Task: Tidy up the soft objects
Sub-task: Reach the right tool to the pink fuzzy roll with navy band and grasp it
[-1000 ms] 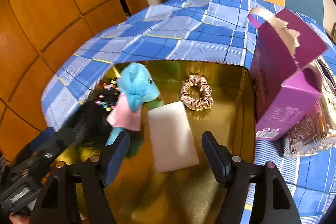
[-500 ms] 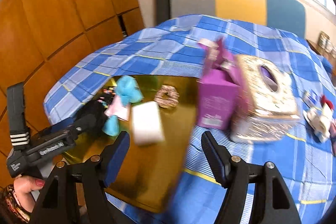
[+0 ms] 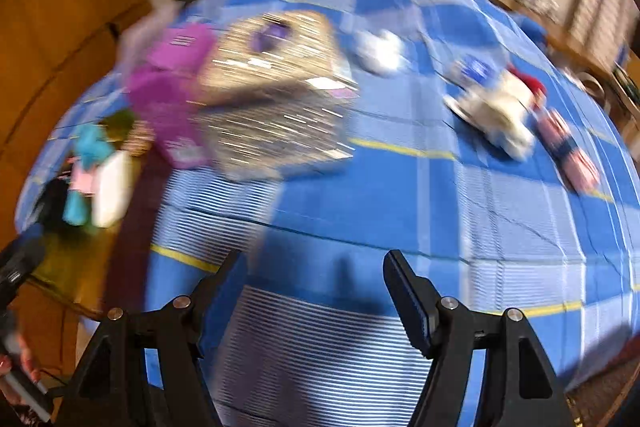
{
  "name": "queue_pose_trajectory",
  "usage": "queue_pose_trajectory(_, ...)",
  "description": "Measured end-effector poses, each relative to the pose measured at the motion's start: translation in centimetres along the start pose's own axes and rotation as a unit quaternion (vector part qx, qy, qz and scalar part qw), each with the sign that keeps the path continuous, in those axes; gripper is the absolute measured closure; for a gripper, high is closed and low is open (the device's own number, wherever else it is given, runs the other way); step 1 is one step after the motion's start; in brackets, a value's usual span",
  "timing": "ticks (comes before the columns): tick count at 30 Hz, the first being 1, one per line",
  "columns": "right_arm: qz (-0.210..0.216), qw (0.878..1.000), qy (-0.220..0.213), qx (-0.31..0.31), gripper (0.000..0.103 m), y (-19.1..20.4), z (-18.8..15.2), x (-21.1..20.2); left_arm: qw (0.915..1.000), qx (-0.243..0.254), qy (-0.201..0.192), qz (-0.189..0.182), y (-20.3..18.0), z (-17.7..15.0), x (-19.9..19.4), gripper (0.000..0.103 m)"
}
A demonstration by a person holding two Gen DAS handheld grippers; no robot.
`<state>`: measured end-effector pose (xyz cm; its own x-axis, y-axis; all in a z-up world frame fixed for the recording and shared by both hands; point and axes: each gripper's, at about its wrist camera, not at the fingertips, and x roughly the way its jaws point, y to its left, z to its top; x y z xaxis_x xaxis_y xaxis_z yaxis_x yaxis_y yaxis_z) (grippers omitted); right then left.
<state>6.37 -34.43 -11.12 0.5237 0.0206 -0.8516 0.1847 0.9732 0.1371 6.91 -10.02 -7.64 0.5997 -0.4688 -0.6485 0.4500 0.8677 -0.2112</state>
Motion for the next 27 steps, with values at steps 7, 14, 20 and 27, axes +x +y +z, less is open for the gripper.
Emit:
queue_pose_trajectory(7, -0.019, 0.996, 0.033, 0.075, 0.031, -7.7, -0.6, 1.2, 0.9968, 0.059, 0.036, -0.041, -5.6, -0.2, 2.2, 0.001)
queue_pose_trajectory(14, -0.094, 0.985, -0.001, 0.147, 0.031, -17.4, 2.6, 0.0, 0.9904, 0.098, 0.07, -0.067, -9.7, -0.2, 4.3, 0.001)
queue_pose_trajectory(20, -0.148, 0.967, -0.055, 0.198, 0.031, -25.8, 6.9, -0.7, 0.9864, 0.114, 0.089, -0.078, -12.5, 0.0, 5.7, 0.0)
queue_pose_trajectory(27, -0.146, 0.968, -0.059, 0.195, 0.031, -29.0, 9.4, 2.8, 0.9842, 0.116, 0.109, -0.079, -14.5, 0.5, 7.8, 0.001)
